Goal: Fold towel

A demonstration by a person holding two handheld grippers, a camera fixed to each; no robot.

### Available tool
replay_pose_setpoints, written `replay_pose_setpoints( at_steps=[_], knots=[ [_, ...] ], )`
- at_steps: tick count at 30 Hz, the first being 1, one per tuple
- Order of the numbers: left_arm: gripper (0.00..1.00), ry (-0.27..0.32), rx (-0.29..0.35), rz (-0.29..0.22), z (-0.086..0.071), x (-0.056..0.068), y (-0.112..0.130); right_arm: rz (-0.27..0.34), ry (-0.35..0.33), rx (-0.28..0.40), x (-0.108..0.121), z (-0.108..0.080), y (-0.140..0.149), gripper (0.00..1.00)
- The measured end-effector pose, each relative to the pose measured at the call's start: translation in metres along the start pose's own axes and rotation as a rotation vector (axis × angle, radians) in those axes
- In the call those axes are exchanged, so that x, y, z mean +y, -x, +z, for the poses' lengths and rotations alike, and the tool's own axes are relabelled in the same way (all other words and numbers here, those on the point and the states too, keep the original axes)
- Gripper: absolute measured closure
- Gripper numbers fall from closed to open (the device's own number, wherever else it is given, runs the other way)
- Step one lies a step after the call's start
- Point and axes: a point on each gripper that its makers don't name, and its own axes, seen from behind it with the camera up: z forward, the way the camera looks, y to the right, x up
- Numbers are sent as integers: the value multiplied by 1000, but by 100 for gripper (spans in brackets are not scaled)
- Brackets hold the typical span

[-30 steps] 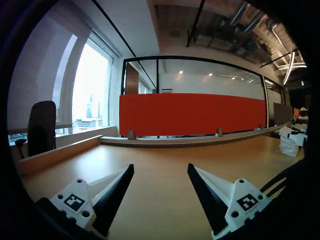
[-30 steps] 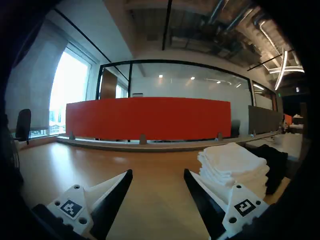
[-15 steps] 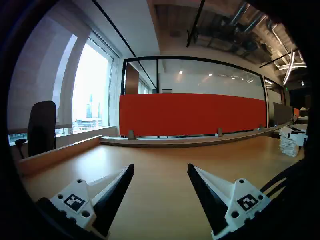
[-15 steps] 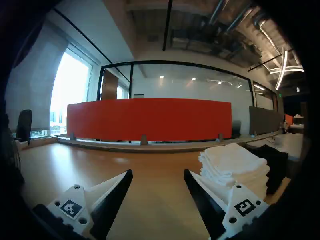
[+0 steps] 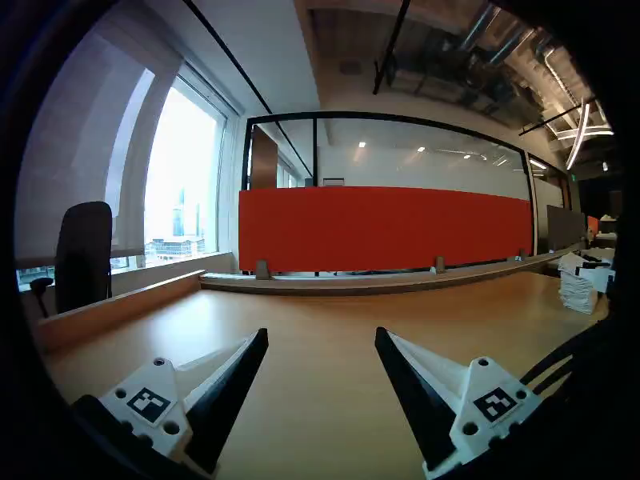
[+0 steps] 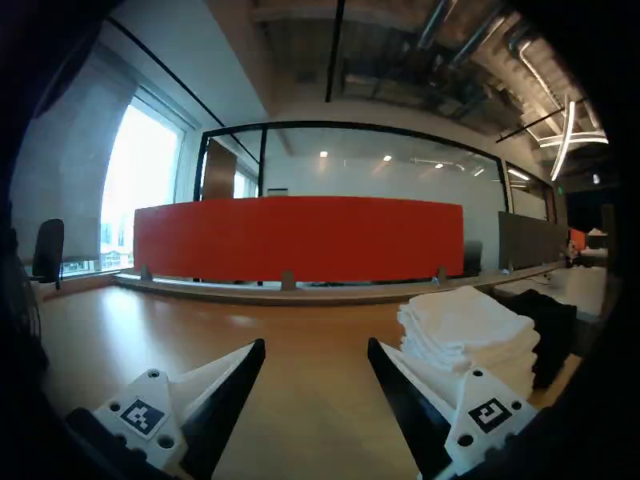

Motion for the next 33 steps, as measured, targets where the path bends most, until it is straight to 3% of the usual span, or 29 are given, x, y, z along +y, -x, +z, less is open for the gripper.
replay_pose_setpoints(
  at_steps=[33],
  knots=[
    [1,0,-2,1,-3,-2,-7,0,-10,0,-2,-1,0,1]
  ],
)
